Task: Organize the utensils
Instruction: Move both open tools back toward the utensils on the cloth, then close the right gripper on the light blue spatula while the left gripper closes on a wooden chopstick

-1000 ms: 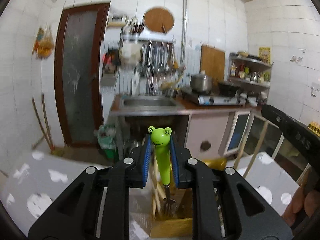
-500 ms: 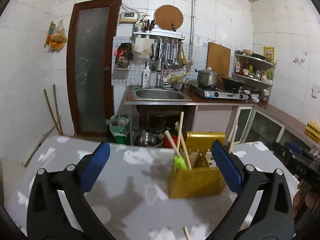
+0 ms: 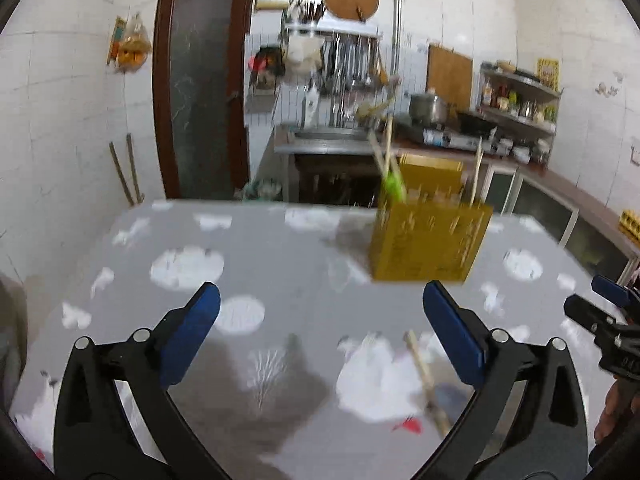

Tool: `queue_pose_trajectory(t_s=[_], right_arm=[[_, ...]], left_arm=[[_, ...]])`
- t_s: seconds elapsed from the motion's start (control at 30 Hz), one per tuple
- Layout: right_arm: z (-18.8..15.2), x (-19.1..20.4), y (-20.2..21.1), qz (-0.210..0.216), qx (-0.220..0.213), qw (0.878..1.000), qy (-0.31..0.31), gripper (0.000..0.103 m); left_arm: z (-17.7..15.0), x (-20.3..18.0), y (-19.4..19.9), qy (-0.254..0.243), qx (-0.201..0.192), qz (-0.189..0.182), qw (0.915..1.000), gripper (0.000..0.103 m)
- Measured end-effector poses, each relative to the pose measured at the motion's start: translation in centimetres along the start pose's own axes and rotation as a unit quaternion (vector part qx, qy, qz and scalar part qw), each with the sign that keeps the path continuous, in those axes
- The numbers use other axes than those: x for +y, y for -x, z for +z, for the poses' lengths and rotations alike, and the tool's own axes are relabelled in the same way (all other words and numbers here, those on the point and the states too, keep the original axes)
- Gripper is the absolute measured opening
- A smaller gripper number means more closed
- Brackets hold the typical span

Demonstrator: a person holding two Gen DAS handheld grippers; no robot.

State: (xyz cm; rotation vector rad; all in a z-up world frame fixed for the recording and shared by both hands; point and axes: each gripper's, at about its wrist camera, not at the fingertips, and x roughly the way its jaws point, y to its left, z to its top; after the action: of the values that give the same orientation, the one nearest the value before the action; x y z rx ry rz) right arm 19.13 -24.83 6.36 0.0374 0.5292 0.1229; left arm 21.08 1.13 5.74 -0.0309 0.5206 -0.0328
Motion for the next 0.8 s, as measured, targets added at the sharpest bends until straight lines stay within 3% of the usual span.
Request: queue_pose_trajectory(t_s=[0.2, 0.47, 0.6, 0.7, 0.8], right_arm=[[-4.4, 1.3, -2.9, 0.005, 0.056, 0.998, 0.022, 0.091], [-6.5, 3.6, -5.1, 0.016, 0.117, 0.992, 0.049, 0.088], [-7.7, 4.8, -5.6, 0.016, 0.145, 0.986, 0.075, 0.074], [-7.6, 5.2, -6.0, 0.018, 0.157, 0.984, 0.077, 0.073], [-7.6, 5.6, -6.0, 0.025, 0.167, 0.983, 0.072, 0.073]], left_arm=[[-3.3, 1.4, -1.9, -0.001, 0.026, -0.005, 0.9997, 0.098], [-4.4, 4.3, -3.8, 0.015, 0.056, 0.014, 0.9982, 0.098], [-4.6, 5.2, -3.9, 0.005, 0.062, 0.032, 0.9975, 0.098], [-4.7, 5.6, -3.8, -0.010, 0.079, 0.035, 0.9962, 0.098], [-5.0, 6.7, -3.6, -0.020, 0.084, 0.064, 0.9942, 0.098]])
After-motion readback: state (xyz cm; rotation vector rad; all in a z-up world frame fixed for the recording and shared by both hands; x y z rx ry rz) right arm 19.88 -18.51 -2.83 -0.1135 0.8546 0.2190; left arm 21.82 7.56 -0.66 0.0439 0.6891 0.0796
